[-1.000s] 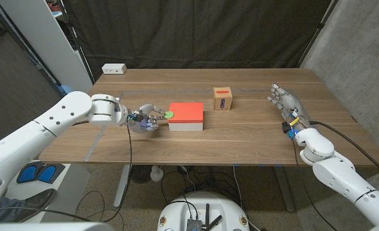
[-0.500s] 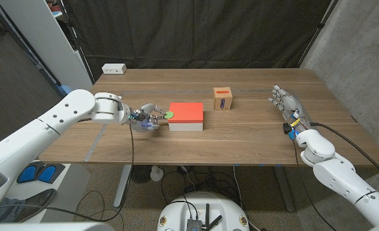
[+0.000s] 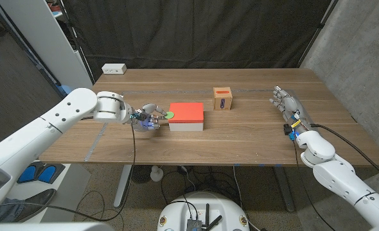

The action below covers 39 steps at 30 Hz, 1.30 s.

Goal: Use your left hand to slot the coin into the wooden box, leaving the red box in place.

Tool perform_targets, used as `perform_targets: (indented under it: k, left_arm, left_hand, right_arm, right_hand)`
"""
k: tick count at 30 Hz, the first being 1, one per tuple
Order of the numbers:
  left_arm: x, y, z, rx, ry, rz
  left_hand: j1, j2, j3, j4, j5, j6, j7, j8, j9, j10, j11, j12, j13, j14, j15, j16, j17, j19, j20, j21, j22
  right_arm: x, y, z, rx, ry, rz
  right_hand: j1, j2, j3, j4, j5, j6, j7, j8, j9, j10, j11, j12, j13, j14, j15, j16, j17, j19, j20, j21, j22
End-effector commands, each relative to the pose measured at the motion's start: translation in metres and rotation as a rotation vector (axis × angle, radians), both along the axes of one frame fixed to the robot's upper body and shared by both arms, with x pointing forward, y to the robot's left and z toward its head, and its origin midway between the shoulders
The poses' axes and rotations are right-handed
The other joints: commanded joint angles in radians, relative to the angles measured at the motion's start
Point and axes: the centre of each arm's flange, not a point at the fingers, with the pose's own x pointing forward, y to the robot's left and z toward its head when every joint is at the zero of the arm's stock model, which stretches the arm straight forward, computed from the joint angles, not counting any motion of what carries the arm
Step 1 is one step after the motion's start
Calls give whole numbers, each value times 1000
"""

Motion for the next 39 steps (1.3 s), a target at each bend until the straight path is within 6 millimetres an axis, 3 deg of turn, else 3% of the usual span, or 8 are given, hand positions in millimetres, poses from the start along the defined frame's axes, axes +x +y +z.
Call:
perform_targets:
  k: [1,18,21,26,39]
  left_arm:
    - [-1,-6,2,9,5,1]
    - [-3,-17,2,-13,4,-7]
    - [-5,-18,1,-25,7,-3]
    - [-8,-17,0,-32,3,23]
    - [-6,-9,-5,-82,-29,33]
  left_hand:
    - [14,12,2,-2,4,10,-1,9,2,-7,0,0,4,-1,-2,1,3,-7,-20,2,5]
    - [30,37,-2,-4,6,46,6,23,-14,-8,4,-5,-2,-6,-1,-2,-4,-13,-20,3,2]
    - [42,58,5,-4,9,76,14,30,-18,-10,5,-10,-12,-6,-2,0,-3,-17,-20,2,2]
    - [118,145,38,-18,21,183,7,67,-5,-32,26,-3,-2,-21,-1,-1,-2,-34,-18,23,11]
    - [151,164,28,-15,19,222,14,93,22,-25,31,5,-7,-19,0,6,10,-46,-17,49,9]
  right_arm:
    - [2,-4,-6,18,2,0]
    - [5,-8,-14,55,0,5]
    - [7,-8,-14,61,-1,7]
    - [9,-8,-17,66,-4,8]
    - [5,-2,-20,75,4,-13]
  right_hand:
    - [8,1,5,5,3,3,-3,3,4,9,0,2,5,9,1,9,0,5,5,0,1]
    - [8,0,4,6,3,6,-5,3,5,13,0,3,5,10,3,9,0,4,5,-1,1]
    - [8,0,4,6,3,7,-5,3,5,14,1,3,5,10,3,9,0,4,6,-1,1]
    - [8,-1,4,6,2,7,-4,3,5,16,3,3,5,11,4,9,0,4,6,-1,1]
    - [7,-2,2,7,2,7,-5,2,5,17,2,3,6,11,4,9,1,3,6,-1,1]
